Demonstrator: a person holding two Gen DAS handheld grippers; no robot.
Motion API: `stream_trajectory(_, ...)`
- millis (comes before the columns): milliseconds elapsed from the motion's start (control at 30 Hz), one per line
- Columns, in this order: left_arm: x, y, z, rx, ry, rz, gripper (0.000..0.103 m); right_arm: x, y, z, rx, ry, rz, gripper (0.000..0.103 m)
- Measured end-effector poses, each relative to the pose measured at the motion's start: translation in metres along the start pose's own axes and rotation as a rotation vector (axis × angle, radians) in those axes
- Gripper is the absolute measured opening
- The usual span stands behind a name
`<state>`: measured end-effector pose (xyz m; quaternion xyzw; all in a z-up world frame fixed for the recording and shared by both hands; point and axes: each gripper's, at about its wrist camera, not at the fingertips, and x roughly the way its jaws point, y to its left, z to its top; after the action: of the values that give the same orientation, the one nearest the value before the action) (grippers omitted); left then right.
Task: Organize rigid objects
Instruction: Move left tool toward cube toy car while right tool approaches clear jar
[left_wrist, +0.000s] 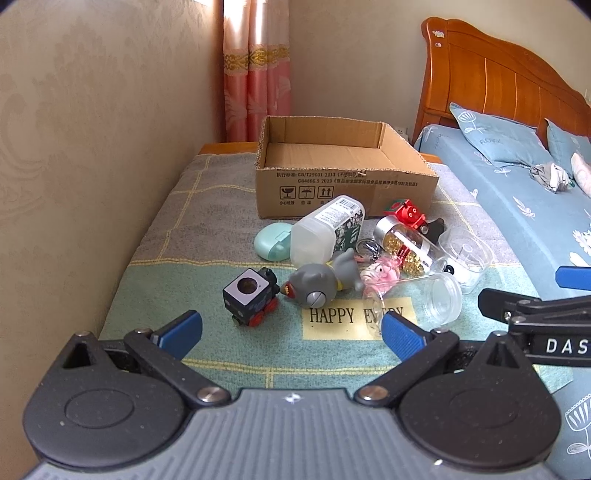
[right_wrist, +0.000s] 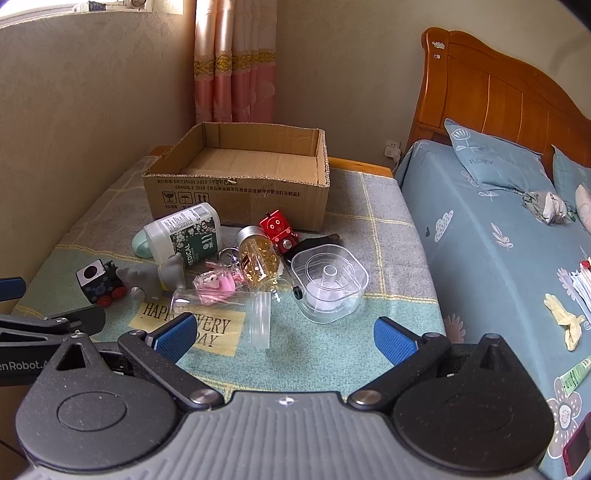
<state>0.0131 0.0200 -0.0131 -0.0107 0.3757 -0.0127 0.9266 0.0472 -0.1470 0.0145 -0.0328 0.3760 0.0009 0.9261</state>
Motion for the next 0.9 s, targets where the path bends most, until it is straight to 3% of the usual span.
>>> stream_trajectory(233, 0.015, 0.011, -0.002, -0.017, 0.01, -0.04, 0.102, 0.02, 0.005, 0.002, -0.019, 0.028, 0.01, 0.103)
stream_trajectory(900, 0.06, 0.051, -0.002, -0.086, 0.098, 0.045, 0.102, 0.091, 0.013, 0.033, -0.045, 0.079, 0.026, 0.103)
